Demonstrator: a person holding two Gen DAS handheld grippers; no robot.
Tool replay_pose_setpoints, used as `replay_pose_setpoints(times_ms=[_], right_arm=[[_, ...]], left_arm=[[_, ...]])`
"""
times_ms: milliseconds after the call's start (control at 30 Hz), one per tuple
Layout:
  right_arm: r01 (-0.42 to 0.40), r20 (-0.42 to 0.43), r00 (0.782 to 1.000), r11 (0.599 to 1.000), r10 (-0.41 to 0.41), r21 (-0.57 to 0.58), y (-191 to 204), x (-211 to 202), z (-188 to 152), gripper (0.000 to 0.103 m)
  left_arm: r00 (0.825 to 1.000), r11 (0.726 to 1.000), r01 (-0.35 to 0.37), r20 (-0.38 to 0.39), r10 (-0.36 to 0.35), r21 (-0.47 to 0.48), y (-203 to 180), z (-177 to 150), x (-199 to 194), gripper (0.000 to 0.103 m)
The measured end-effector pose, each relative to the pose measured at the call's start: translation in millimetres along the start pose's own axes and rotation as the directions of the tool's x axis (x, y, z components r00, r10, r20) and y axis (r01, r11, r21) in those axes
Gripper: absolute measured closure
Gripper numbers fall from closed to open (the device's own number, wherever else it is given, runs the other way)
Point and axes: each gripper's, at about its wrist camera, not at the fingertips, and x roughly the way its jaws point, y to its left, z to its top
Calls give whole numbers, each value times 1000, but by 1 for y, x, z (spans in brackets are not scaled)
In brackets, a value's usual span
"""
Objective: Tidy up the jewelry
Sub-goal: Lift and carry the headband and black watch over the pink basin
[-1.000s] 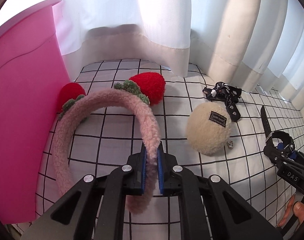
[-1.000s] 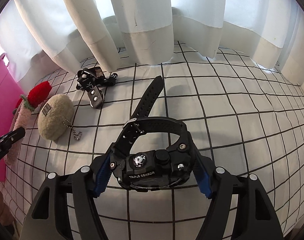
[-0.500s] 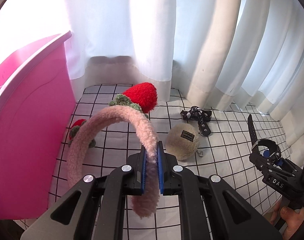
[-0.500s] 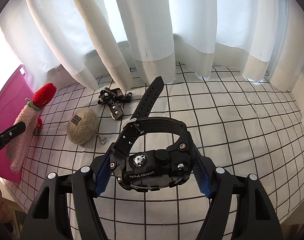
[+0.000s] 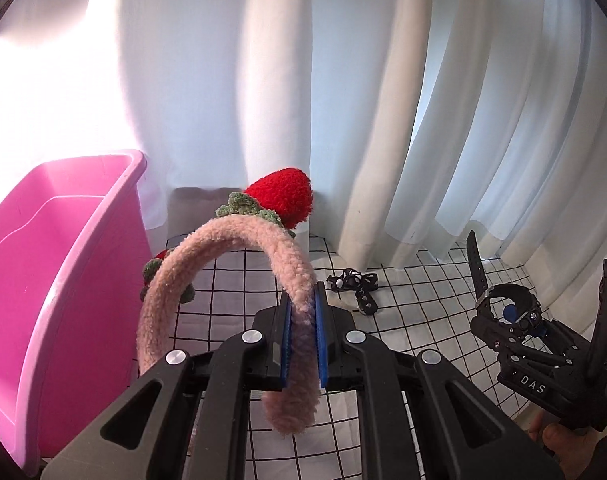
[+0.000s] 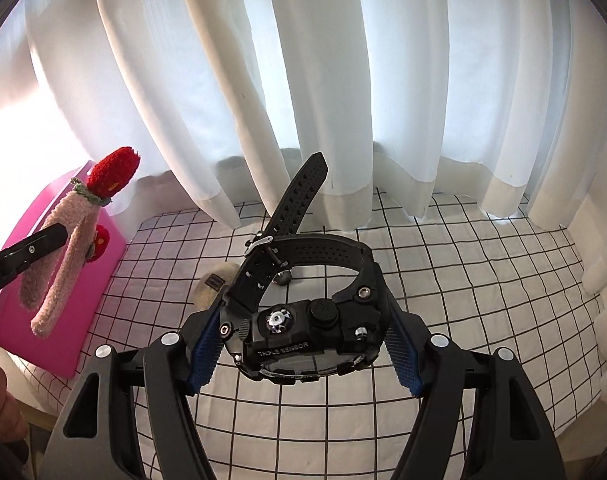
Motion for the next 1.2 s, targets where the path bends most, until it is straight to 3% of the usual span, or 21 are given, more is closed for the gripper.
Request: replay_pose_setpoints(times_ms=[367,600,800,1000,1200], right_arm=[[-96,146,983,988,114,-122,69,-48,51,35],[-202,186,951,952,247,-231,137,-51,84,35],[-297,168,917,901,361,-317,201,-45,102,35],[-357,124,892,846,435,-396,267,-36,111,35],[-408,37,880,795,473,-450,325,-14,100,35]], left_arm=[[990,1000,-5,142,8,-17,19,43,-70,92],[973,996,-57,219,70,-65,59,64,-108,89],[954,988,-109,269,134,-106,94,77,-137,90],[945,964,-185,236,228,-191,148,66,-144,90],[942,925,-276,121,315,-260,195,35,-123,90]])
